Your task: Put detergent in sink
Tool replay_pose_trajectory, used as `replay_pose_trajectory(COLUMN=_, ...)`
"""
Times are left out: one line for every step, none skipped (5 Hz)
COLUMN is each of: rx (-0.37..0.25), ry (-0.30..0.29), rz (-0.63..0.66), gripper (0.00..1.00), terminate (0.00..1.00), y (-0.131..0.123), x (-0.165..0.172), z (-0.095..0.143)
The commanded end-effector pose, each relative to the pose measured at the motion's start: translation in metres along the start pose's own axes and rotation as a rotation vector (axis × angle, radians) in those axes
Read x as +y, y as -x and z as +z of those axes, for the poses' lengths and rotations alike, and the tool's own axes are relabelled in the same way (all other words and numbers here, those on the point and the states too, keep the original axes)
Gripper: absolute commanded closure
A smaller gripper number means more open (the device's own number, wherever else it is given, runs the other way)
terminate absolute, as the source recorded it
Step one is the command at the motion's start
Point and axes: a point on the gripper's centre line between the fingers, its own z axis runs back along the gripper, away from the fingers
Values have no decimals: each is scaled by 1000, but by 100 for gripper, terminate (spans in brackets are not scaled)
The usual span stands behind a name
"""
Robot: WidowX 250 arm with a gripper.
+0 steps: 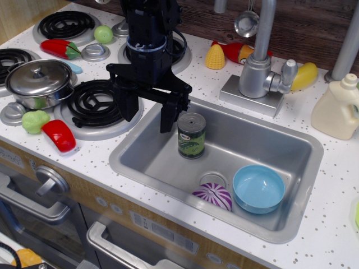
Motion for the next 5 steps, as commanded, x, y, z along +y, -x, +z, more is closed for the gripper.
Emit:
replay_pose_trajectory(rx=0, ry=0, rz=0, gripper=0, terminate=0, y=0, x=0, z=0)
replay_pose_trajectory(rx=7, ry=-25, rz=89, gripper=0, terminate=0, y=-4, x=-31, z=12)
replay_pose_trajectory(rx=-24, ry=-10, rz=249, gripper=0, terminate=0, y=-9, x=-73, z=26)
replay_pose_trajectory(rx=-124, ry=61, rz=367, gripper=0, terminate=0, y=-18, x=-109, z=37)
replay_pose_trajectory(rx=-137, ry=99, rz=454, gripper=0, terminate=0, y=-39, x=-140, z=55)
